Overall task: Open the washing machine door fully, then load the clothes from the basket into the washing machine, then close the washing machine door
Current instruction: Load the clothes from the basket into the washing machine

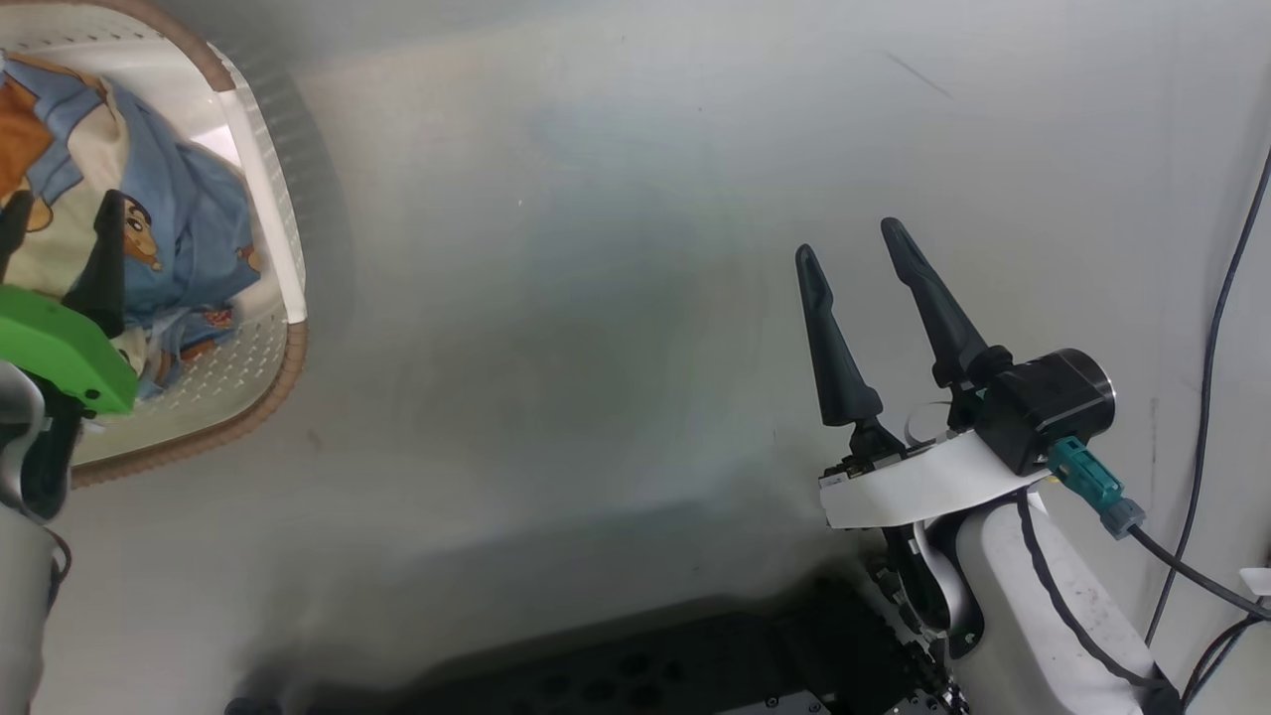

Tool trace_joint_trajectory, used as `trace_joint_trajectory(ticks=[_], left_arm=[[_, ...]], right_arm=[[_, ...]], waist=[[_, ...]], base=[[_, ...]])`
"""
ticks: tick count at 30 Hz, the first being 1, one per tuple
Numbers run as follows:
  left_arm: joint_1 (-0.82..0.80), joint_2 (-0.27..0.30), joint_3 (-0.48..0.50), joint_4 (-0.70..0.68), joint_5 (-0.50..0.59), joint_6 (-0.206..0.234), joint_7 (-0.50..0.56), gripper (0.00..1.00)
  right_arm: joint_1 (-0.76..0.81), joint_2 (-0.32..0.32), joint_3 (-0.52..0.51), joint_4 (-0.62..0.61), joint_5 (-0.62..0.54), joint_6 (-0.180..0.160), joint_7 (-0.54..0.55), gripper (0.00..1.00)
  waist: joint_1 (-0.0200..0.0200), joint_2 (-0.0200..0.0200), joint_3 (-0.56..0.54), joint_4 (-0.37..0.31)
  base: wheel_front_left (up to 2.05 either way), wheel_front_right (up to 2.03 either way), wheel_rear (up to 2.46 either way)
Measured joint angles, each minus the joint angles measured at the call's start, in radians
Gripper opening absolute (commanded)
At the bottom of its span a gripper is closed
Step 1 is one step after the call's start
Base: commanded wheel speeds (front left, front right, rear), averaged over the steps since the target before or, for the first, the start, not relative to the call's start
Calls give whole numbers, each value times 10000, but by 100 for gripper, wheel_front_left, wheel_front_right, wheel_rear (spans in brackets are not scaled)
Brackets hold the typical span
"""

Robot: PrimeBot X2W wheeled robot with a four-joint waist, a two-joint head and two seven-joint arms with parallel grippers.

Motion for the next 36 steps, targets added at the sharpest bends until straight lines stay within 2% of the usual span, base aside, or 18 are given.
trace_joint_trajectory(ticks=[10,17,27,36], left_arm=[[-407,290,-334,991,-33,0,326,100],[-870,353,-631,1392,-178,0,424,100],[-1384,560,-1170,2021,-104,0,585,100],[-1899,382,-1231,2512,-347,0,734,100]], right_arm=[[-96,2,230,-4,148,-90,0,100],[-96,4,305,-25,205,-240,0,100],[-84,0,382,-27,276,-261,0,100],[46,2,412,-61,276,-420,0,100]], waist=[[0,0,533,-55],[-1,0,690,-120],[-1,0,732,-208],[-1,0,736,-302]], base=[[0,0,0],[0,0,0],[0,0,0],[0,0,0]])
